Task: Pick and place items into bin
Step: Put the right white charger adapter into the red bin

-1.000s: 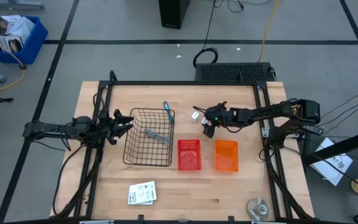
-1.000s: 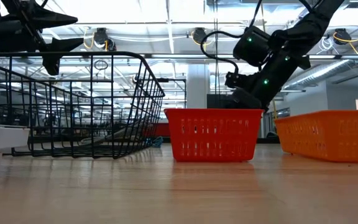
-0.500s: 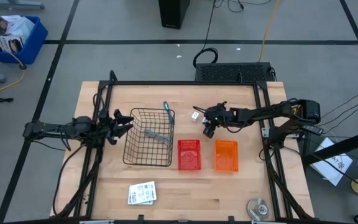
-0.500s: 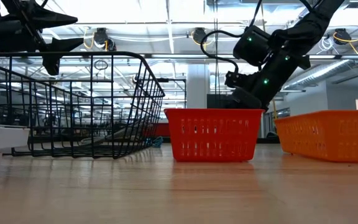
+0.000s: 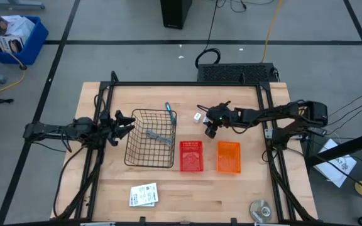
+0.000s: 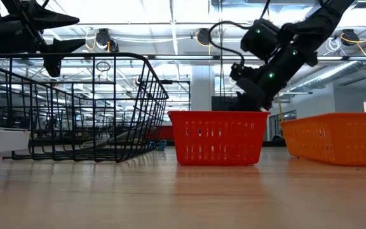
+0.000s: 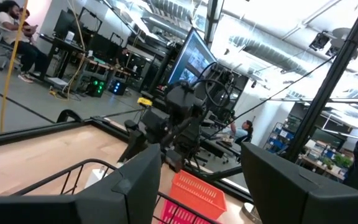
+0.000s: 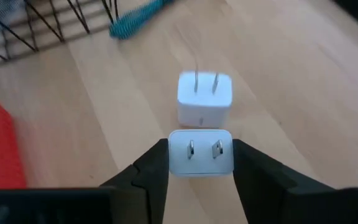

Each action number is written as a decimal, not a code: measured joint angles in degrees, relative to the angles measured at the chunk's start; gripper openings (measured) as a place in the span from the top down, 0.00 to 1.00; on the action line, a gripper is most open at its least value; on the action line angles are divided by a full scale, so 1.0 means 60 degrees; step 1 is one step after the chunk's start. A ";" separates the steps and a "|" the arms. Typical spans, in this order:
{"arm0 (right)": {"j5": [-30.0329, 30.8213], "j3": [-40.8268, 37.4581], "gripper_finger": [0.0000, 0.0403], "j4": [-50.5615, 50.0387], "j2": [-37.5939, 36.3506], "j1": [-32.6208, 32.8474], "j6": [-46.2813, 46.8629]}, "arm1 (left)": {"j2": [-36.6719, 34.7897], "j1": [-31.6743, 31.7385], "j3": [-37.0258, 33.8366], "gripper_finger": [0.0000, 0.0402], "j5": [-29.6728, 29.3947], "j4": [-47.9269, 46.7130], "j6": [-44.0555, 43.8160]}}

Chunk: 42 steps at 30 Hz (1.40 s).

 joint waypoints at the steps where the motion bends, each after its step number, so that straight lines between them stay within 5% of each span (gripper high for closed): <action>1: 0.0000 0.0000 0.65 0.0027 -0.0108 0.0044 0.0045 | 0.0000 0.0000 0.0000 0.43 0.0000 0.0000 0.0001; 20: -0.0055 0.0011 0.63 0.1811 -0.0499 0.2784 -0.1342 | 0.0000 -0.0004 0.0000 0.43 -0.0396 -0.0269 0.0019; 28: -0.1282 0.0011 0.63 0.2479 -0.0499 0.3313 -0.0809 | 0.0000 -0.0004 0.0000 0.43 -0.0433 -0.0249 0.0015; 42: -0.1253 0.0008 0.62 0.2695 -0.0120 0.3549 -0.0857 | 0.0000 0.0000 0.0000 0.43 -0.0503 -0.0083 -0.0047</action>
